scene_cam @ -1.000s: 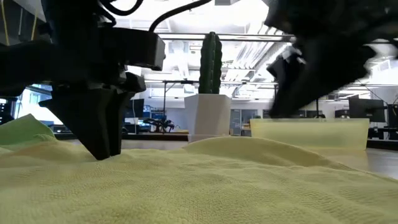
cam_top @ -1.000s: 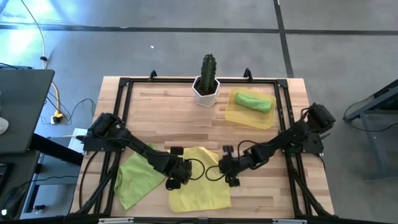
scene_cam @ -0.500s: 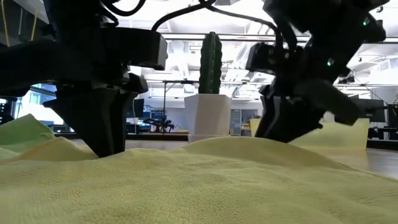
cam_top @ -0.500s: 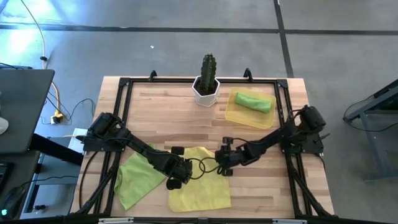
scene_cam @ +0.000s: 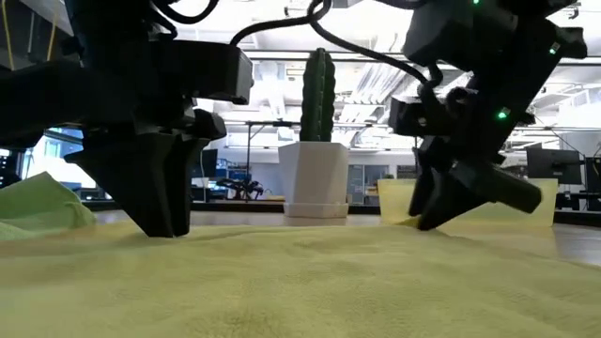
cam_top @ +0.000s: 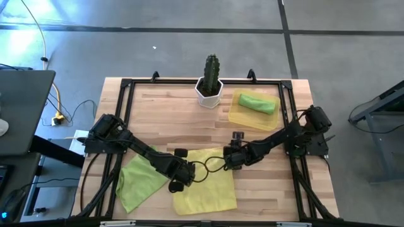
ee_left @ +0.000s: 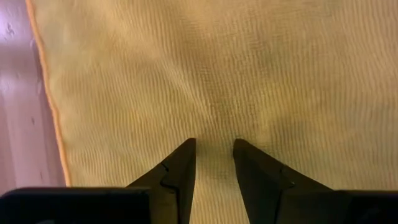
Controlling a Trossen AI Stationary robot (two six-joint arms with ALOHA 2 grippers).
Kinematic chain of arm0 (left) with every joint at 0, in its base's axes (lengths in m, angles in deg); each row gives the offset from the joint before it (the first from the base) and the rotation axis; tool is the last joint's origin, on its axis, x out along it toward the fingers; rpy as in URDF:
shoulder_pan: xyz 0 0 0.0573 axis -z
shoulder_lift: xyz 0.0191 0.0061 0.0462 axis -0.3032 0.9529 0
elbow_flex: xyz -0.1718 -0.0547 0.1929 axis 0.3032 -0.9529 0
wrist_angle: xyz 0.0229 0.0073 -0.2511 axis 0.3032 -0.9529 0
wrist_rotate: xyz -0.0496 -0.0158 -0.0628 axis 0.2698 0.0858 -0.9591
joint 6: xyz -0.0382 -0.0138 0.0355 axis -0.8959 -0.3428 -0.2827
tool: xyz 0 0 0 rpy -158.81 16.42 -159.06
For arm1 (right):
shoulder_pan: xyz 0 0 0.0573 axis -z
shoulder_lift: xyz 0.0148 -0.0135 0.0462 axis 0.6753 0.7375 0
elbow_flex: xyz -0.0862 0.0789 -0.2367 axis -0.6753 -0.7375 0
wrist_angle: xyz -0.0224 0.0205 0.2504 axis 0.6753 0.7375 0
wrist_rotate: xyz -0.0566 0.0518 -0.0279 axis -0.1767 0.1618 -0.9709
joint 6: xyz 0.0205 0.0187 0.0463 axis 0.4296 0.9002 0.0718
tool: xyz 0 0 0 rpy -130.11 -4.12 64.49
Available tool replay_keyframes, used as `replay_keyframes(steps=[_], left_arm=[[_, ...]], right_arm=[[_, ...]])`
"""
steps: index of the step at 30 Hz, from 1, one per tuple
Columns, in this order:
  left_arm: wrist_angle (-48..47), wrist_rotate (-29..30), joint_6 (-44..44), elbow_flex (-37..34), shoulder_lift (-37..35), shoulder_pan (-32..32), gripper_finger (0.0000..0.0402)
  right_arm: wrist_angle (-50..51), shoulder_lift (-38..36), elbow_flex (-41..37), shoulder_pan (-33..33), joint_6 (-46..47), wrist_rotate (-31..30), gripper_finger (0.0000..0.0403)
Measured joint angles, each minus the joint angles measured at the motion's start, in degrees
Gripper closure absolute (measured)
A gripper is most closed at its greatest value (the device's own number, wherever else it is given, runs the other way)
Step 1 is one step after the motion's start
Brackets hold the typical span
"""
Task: Roll microfiber towels into tight, uniform cylinder then place into a basket
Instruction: Roll the yellow towel
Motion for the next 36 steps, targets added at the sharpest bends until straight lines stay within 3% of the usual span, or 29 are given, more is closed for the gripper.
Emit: replay_keyframes(steps=[8,13,21,30,36], left_arm=[[0.2,3.3,4.8,0.0,0.2,-1.7,0.03],[-0.7,4.4,5.7,0.8,0.0,-2.4,0.03],[-1.3,-5.6,6.4,3.5,-0.2,-2.1,0.03],[-3.1,-4.5,2.2,1.4,-0.3,-4.4,0.03],[-0.6,-2.6,1.8,-0.9,-0.7,-6.4,0.03]], right_arm=[[1.1,-7.8,-0.2,-0.8,3.8,2.9,0.0258],[-5.8,-10.2,-0.1,-2.0,7.4,7.2,0.0258],[-10.4,-6.8,0.0,-2.1,12.7,9.8,0.0258],[-9.4,-0.9,0.0,0.4,17.9,17.5,0.0258],[-7.2,0.7,0.3,1.8,15.1,16.7,0.0258]])
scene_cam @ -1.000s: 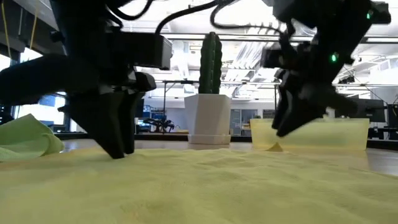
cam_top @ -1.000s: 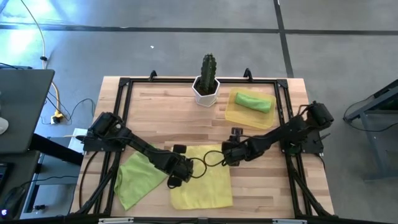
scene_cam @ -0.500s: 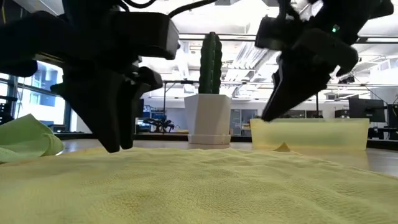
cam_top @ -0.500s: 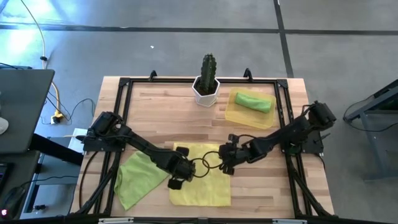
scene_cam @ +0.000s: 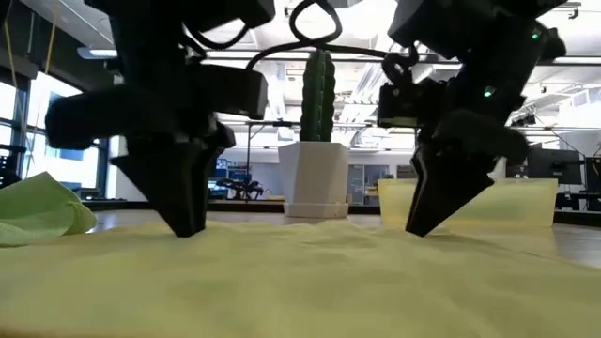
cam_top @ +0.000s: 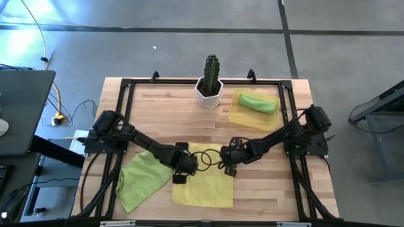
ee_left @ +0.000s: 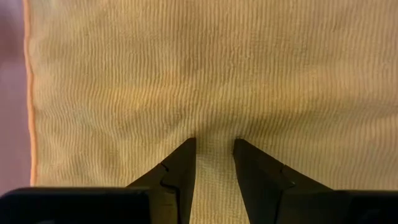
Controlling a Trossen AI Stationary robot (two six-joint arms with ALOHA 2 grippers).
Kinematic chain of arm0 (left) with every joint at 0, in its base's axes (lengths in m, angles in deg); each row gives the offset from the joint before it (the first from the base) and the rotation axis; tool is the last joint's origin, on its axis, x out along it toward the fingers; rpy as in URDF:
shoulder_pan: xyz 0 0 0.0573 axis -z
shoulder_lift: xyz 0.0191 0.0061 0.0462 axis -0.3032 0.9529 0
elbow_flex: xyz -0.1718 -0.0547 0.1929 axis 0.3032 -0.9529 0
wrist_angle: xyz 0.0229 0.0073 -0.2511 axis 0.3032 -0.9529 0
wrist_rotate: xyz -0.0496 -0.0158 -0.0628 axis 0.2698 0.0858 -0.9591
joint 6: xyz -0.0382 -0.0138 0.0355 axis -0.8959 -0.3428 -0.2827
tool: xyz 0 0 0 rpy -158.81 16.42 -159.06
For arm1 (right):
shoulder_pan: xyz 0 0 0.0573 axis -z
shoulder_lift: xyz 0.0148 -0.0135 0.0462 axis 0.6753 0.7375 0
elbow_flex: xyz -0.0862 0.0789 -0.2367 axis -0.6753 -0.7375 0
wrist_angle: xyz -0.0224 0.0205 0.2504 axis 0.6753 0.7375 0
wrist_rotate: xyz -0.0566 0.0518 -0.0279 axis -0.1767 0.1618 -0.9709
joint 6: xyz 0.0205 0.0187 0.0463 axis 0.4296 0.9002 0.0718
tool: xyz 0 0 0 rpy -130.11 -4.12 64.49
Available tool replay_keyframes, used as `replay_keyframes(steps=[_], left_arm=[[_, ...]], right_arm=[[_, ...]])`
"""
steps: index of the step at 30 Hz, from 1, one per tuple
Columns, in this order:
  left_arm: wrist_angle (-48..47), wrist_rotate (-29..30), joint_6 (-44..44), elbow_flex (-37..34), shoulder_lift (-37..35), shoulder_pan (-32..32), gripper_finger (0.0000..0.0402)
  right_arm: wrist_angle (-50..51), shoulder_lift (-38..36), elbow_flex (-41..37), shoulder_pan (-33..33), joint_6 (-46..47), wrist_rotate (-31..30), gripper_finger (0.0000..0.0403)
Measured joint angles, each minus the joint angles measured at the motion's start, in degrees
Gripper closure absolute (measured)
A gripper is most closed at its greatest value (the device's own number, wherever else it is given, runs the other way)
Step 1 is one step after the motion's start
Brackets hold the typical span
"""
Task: Roll microfiber towels into tight, uniform cylinder then place into a basket
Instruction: Roll the yellow towel
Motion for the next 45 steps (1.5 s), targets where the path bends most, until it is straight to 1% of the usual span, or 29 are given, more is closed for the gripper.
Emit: replay_keyframes(steps=[4,10,13,15,18,20,23,25,27,29,31,33,35,37,38,39,41,42,44,45], left_arm=[[0.5,2.1,2.9,-0.4,0.0,-2.7,0.03],[0.7,4.5,7.0,-0.5,0.2,-7.4,0.03],[0.8,4.7,6.9,-0.5,0.2,-8.9,0.03],[0.1,4.7,6.8,-0.5,-0.5,-9.0,0.03],[-3.9,4.4,6.0,0.9,-1.5,-8.2,0.03],[-7.6,3.8,5.6,2.5,-4.5,-7.2,0.03],[-9.8,-0.2,4.0,4.1,-8.1,-4.9,0.03],[-11.6,-3.1,2.9,3.7,-11.1,-2.9,0.03],[-10.0,-4.7,1.9,4.0,-14.4,-0.6,0.03],[-12.4,-4.1,0.2,3.5,-17.9,2.5,0.03],[-9.6,-1.0,-2.2,3.6,-19.8,5.7,0.03],[-9.8,4.5,-4.1,3.2,-21.6,9.0,0.03],[-5.8,10.5,-4.7,3.1,-22.3,11.7,0.03],[-6.0,14.6,-4.8,1.2,-22.8,13.6,0.03],[-3.5,15.7,-4.8,0.1,-22.7,14.1,0.03],[0.0,15.9,-5.1,-1.4,-22.7,14.1,0.03],[2.5,14.5,-5.8,-5.6,-23.4,13.5,0.03],[4.8,13.4,-5.9,-7.7,-23.6,12.7,0.03],[14.1,10.5,-5.4,-12.2,-23.6,10.6,0.03],[16.8,9.3,-4.6,-14.8,-23.9,9.5,0.03]], right_arm=[[1.8,0.0,-0.1,2.4,-4.1,-2.7,0.0258],[4.1,0.1,-0.1,7.2,-9.3,-2.7,0.0258],[5.5,-0.3,-0.1,8.9,-10.4,-2.5,0.0258],[7.2,-1.7,-0.3,9.1,-10.7,-2.5,0.0258],[10.9,-5.7,-0.9,8.9,-11.9,-2.2,0.0258],[10.1,-9.2,-0.6,8.6,-11.2,-2.0,0.0258],[12.4,-14.1,-0.5,7.8,-8.2,-1.6,0.0258],[13.0,-16.3,-0.6,6.7,-6.9,-1.4,0.0258],[13.2,-19.0,-0.6,5.2,-5.5,-1.4,0.0258],[12.9,-20.4,-0.5,3.2,-3.5,-1.1,0.0258],[12.1,-21.5,-0.5,0.7,-1.7,-1.9,0.0258],[7.7,-21.5,-0.5,-2.2,-0.9,-3.4,0.0258],[6.3,-21.0,-0.7,-5.1,0.3,-6.0,0.0258],[3.0,-19.6,-0.6,-7.4,0.5,-7.8,0.0258],[3.9,-19.5,-0.6,-8.8,1.1,-8.5,0.0258],[4.7,-19.3,-0.7,-9.8,2.1,-9.7,0.0258],[4.3,-18.2,-0.6,-11.2,4.2,-9.7,0.0258],[6.6,-18.1,-0.6,-12.1,5.4,-9.7,0.0258],[7.7,-17.6,-0.7,-13.3,8.2,-9.8,0.0258],[7.9,-17.1,-0.5,-13.6,9.5,-10.0,0.0258]])
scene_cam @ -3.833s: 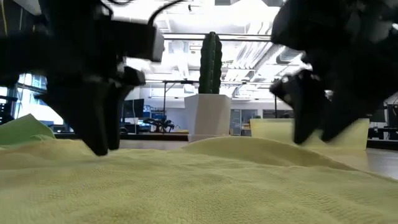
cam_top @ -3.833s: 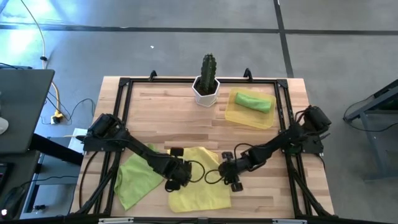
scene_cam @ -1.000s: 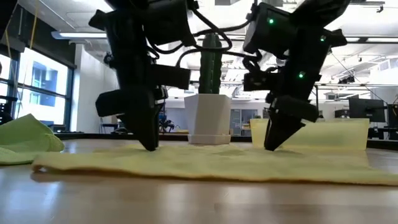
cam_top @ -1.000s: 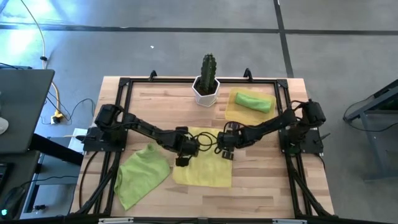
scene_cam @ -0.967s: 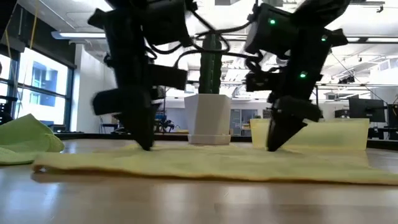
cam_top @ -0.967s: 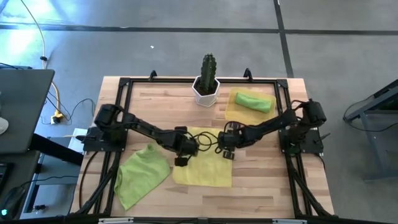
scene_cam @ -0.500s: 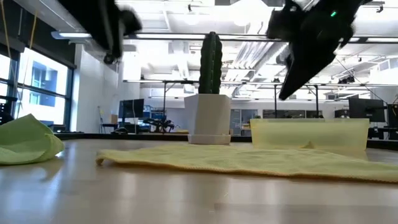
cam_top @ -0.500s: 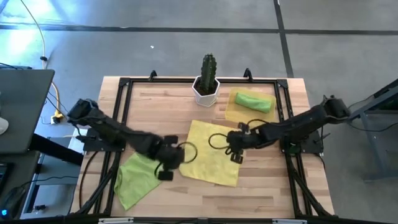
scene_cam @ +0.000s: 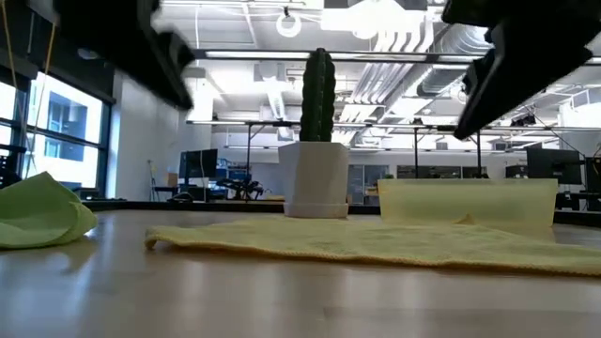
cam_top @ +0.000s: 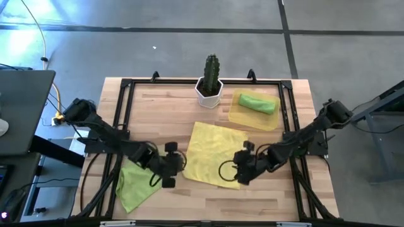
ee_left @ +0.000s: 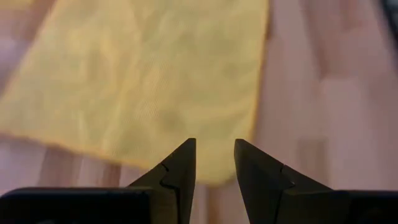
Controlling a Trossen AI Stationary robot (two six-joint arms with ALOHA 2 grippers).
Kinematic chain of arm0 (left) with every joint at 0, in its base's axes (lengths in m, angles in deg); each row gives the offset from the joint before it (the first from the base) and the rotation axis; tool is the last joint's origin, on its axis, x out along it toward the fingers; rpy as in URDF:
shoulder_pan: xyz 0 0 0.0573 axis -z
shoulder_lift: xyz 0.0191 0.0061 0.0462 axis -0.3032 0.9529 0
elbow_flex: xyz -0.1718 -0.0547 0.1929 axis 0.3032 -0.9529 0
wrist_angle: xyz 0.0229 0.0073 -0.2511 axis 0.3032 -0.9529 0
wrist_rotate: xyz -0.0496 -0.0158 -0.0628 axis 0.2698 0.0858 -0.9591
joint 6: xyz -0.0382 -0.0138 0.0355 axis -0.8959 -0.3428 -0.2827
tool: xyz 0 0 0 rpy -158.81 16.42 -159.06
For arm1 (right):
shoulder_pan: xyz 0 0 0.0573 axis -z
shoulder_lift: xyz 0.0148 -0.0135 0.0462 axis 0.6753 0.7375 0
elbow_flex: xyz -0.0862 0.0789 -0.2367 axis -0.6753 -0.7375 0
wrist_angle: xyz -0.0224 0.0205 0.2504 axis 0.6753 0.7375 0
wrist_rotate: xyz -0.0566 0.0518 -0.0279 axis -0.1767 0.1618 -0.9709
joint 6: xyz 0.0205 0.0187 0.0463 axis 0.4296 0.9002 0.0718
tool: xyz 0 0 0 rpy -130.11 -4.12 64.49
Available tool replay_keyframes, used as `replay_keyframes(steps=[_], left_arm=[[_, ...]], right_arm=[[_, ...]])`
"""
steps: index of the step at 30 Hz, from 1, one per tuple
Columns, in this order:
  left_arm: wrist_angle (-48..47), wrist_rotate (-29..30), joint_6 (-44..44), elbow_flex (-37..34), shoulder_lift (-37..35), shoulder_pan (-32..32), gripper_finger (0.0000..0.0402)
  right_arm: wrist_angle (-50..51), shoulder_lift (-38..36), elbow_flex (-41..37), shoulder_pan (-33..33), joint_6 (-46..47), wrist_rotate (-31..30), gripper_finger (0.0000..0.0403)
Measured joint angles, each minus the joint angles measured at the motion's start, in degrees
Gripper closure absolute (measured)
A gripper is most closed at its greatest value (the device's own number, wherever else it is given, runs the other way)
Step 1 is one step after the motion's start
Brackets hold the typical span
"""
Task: Roll microfiber towels into tight, uniform cylinder then place into a basket
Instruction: Roll the yellow towel
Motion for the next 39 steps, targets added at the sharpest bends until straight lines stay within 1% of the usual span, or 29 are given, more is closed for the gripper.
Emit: replay_keyframes(steps=[1,2,4,6,8,10,12,14,16,17,18,19,21,24,29,33,39], left_arm=[[3.8,-1.6,1.3,-2.3,-0.1,-1.4,0.03],[10.3,-4.3,2.9,-4.5,0.1,-2.8,0.03],[21.3,-9.8,5.7,-8.7,-0.1,-6.1,0.03],[29.7,-14.2,7.4,-12.2,0.5,-8.6,0.03],[33.3,-16.9,7.3,-14.8,0.8,-10.6,0.03],[34.7,-18.7,7.6,-15.8,1.1,-11.3,0.03],[34.1,-18.7,9.3,-16.5,1.5,-11.2,0.03],[34.2,-18.9,10.4,-16.5,3.1,-10.6,0.03],[33.8,-19.4,11.5,-16.6,3.9,-9.6,0.03],[34.1,-19.9,12.2,-16.6,4.7,-8.9,0.03],[34.7,-20.4,12.8,-16.2,6.2,-8.2,0.03],[33.6,-20.5,13.2,-16.3,7.2,-7.6,0.03],[32.1,-20.7,13.3,-16.6,8.5,-6.6,0.03],[32.6,-20.3,13.4,-16.3,10.5,-5.9,0.03],[34.0,-19.8,13.4,-15.4,13.8,-5.5,0.03],[34.4,-20.4,9.7,-15.0,15.3,-5.3,0.0299],[33.9,-20.9,3.2,-15.0,15.0,-4.5,0.0299]], right_arm=[[1.9,0.1,0.0,-0.8,1.1,-0.6,0.0258],[3.3,0.3,-0.2,-1.4,2.3,-1.6,0.0258],[2.2,1.8,0.0,-1.6,4.3,-3.2,0.0258],[3.6,2.5,-0.2,-2.6,6.1,-4.0,0.0258],[0.2,4.3,0.1,-2.8,6.3,-4.1,0.0258],[-0.6,5.6,-0.2,-3.8,4.5,-4.1,0.0258],[-5.0,8.1,0.1,-4.1,0.7,-4.0,0.0258],[-5.6,9.8,-0.1,-4.8,-1.7,-3.9,0.0258],[-8.8,12.3,0.0,-4.9,-2.1,-2.7,0.0258],[-8.6,13.1,0.0,-4.9,-1.8,-1.6,0.0258],[-9.4,13.9,-0.1,-5.1,-1.7,0.0,0.0258],[-11.5,14.8,-0.1,-5.2,-1.6,2.3,0.0258],[-13.9,16.0,-0.1,-5.8,-1.7,4.9,0.0258],[-18.2,17.2,0.0,-6.7,-2.0,5.3,0.0258],[-16.8,17.1,0.0,-7.5,-1.6,5.2,0.0258],[-16.7,17.0,0.0,-8.2,-1.5,5.4,0.0258],[-16.2,17.0,0.0,-10.3,-2.0,7.7,0.0258]])
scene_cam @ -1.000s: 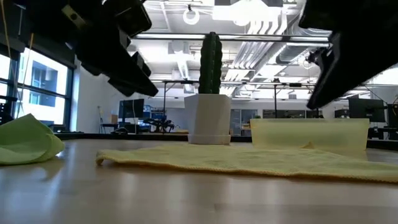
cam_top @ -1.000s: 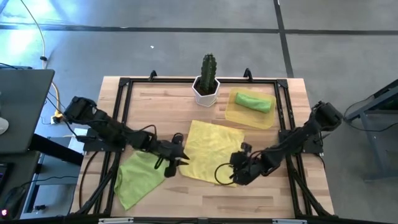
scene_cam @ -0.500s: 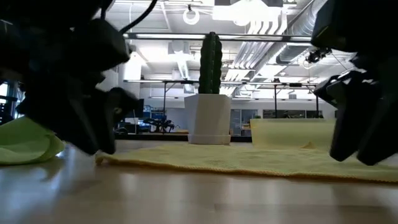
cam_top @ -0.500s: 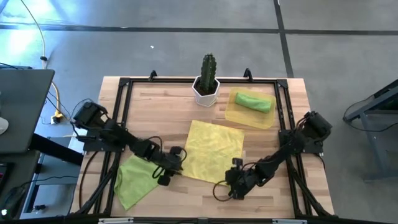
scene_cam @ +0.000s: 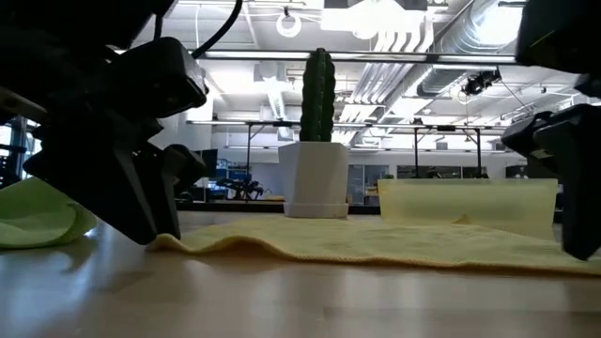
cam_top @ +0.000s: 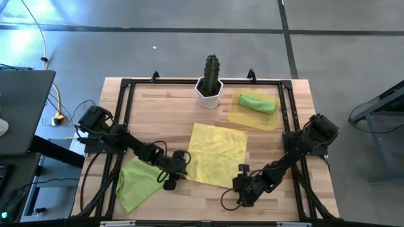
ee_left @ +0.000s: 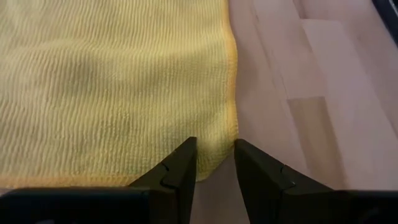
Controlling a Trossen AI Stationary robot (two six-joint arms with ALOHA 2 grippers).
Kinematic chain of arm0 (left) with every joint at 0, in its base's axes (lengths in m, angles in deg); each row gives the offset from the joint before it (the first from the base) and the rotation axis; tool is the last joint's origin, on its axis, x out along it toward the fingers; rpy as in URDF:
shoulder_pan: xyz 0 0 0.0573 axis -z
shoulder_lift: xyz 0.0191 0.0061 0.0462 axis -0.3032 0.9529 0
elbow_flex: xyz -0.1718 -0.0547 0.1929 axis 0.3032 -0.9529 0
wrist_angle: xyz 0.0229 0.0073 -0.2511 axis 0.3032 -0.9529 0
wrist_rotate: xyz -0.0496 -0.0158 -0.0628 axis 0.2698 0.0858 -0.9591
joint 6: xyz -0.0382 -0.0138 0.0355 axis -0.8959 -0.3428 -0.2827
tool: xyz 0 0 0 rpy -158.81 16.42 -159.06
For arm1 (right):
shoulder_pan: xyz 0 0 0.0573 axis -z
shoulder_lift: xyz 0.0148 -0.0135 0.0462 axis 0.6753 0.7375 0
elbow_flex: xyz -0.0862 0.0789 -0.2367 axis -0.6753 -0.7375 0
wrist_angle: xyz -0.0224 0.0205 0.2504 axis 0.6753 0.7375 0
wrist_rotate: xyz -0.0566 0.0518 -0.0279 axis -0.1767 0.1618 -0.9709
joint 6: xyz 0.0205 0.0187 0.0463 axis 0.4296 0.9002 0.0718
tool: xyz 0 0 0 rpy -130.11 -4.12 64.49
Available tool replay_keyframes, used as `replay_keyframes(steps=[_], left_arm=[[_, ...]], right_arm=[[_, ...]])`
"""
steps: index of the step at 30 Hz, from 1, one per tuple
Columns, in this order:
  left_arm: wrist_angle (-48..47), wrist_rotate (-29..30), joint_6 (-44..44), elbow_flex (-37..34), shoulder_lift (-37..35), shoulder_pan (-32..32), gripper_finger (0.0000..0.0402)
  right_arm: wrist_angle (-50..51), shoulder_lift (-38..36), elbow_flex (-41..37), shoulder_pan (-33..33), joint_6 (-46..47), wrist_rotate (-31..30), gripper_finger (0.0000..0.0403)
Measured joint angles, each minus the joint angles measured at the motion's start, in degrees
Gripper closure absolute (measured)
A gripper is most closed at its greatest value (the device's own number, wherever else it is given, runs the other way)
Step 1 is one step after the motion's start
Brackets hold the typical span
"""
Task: Roll microfiber towels into tight, uniform cylinder then place into a basket
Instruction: Roll the yellow towel
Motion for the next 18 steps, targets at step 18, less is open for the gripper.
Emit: replay_keyframes(steps=[18], left_arm=[[0.6,0.3,-5.9,0.1,0.2,2.6,0.03]], right_arm=[[6.4,0.2,0.2,-1.3,-3.0,-0.3,0.0264]])
